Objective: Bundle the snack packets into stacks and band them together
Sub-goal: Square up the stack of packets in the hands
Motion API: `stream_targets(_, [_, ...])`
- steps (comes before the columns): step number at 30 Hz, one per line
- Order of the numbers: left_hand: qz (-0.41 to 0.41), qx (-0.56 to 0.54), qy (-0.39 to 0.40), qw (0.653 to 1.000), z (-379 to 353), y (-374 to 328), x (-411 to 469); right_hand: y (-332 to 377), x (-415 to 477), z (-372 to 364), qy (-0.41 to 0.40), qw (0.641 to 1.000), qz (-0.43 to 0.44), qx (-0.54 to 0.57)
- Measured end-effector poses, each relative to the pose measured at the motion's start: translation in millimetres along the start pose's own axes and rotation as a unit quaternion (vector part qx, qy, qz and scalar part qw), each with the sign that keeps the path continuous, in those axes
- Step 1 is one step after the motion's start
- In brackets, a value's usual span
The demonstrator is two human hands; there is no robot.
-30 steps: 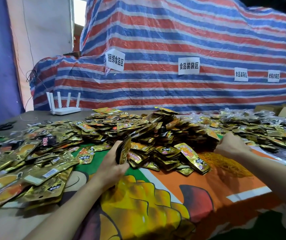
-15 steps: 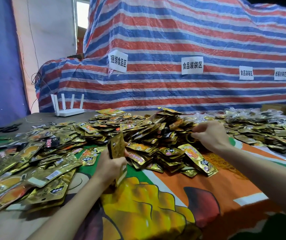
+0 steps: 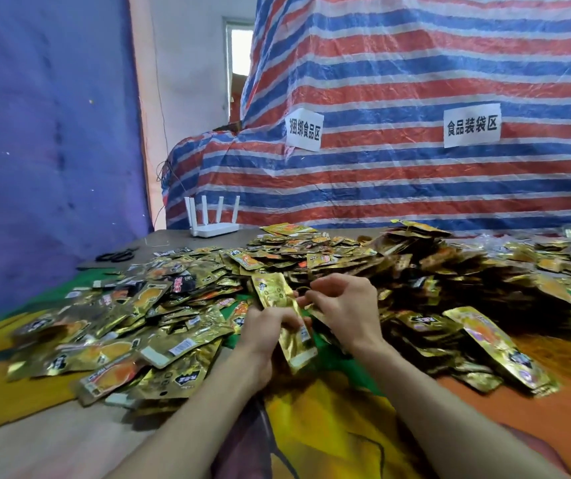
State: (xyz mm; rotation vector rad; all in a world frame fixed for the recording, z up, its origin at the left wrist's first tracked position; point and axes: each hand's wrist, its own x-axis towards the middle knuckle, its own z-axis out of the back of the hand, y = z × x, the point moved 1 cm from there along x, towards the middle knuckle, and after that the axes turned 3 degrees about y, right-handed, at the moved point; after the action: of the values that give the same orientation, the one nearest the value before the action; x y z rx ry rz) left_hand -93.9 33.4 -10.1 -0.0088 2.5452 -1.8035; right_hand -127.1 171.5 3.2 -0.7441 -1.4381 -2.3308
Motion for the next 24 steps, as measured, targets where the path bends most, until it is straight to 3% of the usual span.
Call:
stream_targets(4, [0.002,-0.028,-0.009,1.000,4.4,1.8,10.0,-14.0,0.5,-1.7,-0.009,0.999,0.004,-0.046])
stream_targets(9, [0.006,-0.197,0.159,0.967,8.8,-7.6,6.3,-17.5,-2.7,10.7,0.035,0.999,-0.034,0.024])
stream_targets(12, [-0.001,-0.200,0.182,0.963,12.5,-11.0,2.9,-11.5,-3.1,15.3,0.130,0.980,-0.091,0.124])
stream_targets(15, [-0.006,-0.223,0.177,0.959,17.3,-14.1,3.6,-0.2,-3.0,17.3,0.210,0.885,-0.174,0.378])
stream_targets(18, [0.001,-0.214,0.184,0.959,16.9,-13.1,2.1,5.0,-3.2,24.3,0.209,0.781,-0.187,0.558])
stream_targets(21, [0.015,-0.190,0.210,0.959,10.9,-8.2,-0.1,4.8,-4.5,30.4,0.185,0.732,-0.172,0.633])
stream_targets(24, [0.022,-0.214,0.229,0.949,9.0,-6.0,0.7,2.9,-3.5,32.8,0.171,0.707,-0.168,0.666])
